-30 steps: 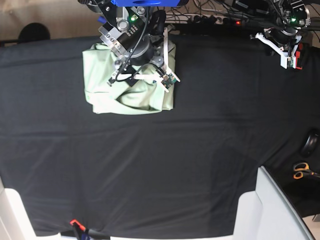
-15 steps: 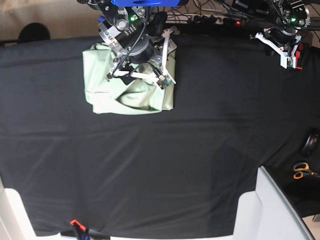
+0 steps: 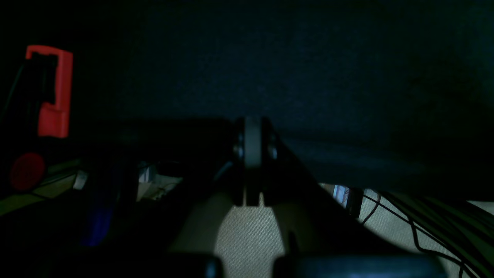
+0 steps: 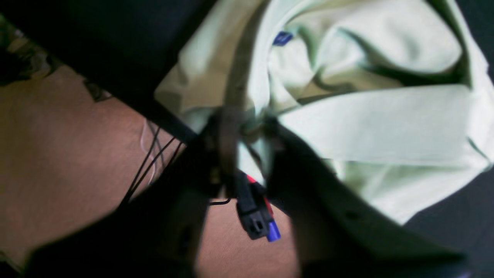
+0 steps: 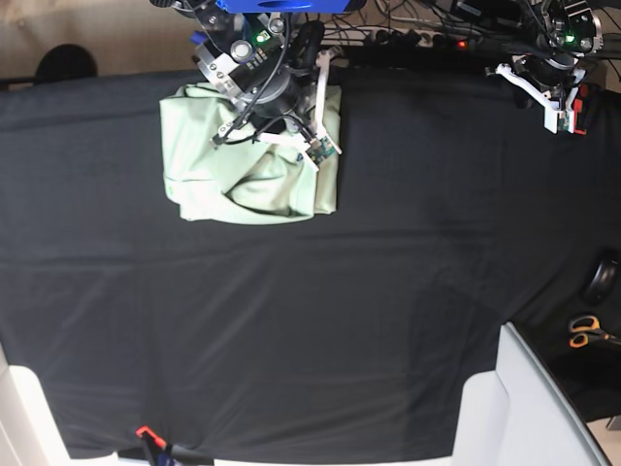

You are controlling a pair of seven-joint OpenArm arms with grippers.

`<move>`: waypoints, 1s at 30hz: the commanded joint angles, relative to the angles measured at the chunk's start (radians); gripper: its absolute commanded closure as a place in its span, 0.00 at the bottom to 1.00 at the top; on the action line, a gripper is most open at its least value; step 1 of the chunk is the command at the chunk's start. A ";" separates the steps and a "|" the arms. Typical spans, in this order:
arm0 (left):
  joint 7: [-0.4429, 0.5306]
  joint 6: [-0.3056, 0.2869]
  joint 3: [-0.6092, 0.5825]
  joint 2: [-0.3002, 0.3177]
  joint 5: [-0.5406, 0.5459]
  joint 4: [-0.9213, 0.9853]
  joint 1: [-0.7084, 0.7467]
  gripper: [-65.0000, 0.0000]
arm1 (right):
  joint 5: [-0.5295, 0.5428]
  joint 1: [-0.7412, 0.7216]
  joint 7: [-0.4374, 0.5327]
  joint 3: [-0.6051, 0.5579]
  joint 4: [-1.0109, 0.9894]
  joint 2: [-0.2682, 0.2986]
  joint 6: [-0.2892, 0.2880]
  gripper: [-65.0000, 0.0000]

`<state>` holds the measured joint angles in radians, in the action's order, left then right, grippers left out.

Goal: Fold the T-shirt properly

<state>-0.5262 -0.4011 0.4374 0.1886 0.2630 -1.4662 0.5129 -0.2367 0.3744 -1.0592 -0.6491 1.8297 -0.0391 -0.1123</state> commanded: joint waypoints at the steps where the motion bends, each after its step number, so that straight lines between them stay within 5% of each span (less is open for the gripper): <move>1: 0.018 0.001 0.005 0.015 0.002 -0.012 0.005 1.00 | -0.066 0.048 0.017 -0.024 0.000 -0.012 -0.027 0.97; 30: 0.013 0.001 0.005 0.018 0.002 -0.012 -0.012 1.00 | -0.065 0.133 -0.028 -0.033 0.127 0.011 -0.031 1.00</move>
<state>-0.5304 -0.4007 0.4377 0.1917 0.2596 -1.4651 0.5037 -0.2676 0.4191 -1.1007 -0.6323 1.9320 -0.0196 -0.0616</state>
